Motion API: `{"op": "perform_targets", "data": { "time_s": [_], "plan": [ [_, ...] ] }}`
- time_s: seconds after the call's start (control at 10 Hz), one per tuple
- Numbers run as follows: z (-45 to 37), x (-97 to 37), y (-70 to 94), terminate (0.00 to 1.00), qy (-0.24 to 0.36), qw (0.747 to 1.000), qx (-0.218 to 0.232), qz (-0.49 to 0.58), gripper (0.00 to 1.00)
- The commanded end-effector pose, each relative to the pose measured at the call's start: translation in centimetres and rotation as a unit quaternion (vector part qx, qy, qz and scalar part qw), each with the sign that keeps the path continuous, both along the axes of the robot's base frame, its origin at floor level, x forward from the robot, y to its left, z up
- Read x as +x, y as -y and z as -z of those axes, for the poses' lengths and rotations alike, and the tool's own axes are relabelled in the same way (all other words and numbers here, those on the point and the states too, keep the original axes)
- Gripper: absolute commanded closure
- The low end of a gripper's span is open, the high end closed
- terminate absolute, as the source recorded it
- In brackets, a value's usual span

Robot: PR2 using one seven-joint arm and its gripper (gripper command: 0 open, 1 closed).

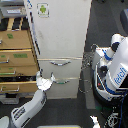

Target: Opening the fridge

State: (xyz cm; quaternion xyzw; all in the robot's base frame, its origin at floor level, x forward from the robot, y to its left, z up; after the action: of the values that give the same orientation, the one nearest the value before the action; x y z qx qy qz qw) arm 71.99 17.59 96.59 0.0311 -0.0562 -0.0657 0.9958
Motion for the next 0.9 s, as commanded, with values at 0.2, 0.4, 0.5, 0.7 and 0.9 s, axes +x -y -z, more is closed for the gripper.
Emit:
{"op": "perform_targets", "data": {
  "time_s": [0.2, 0.4, 0.5, 0.7, 0.9],
  "plan": [
    [-6.1, 5.8, -4.0, 0.0, 0.004, 0.999, 0.02, -0.049, 0.0],
    [-7.4, 8.2, -3.3, 0.0, 0.009, 0.999, 0.009, -0.035, 0.0],
    [-7.4, 8.9, -3.2, 0.0, 0.008, 0.999, 0.008, -0.03, 0.0],
    [-9.8, 11.6, -4.3, 0.0, 0.022, 0.999, 0.023, 0.0, 0.0],
    [-11.8, 14.1, -6.6, 0.0, 0.031, 0.999, 0.023, -0.01, 0.0]
  ]
}}
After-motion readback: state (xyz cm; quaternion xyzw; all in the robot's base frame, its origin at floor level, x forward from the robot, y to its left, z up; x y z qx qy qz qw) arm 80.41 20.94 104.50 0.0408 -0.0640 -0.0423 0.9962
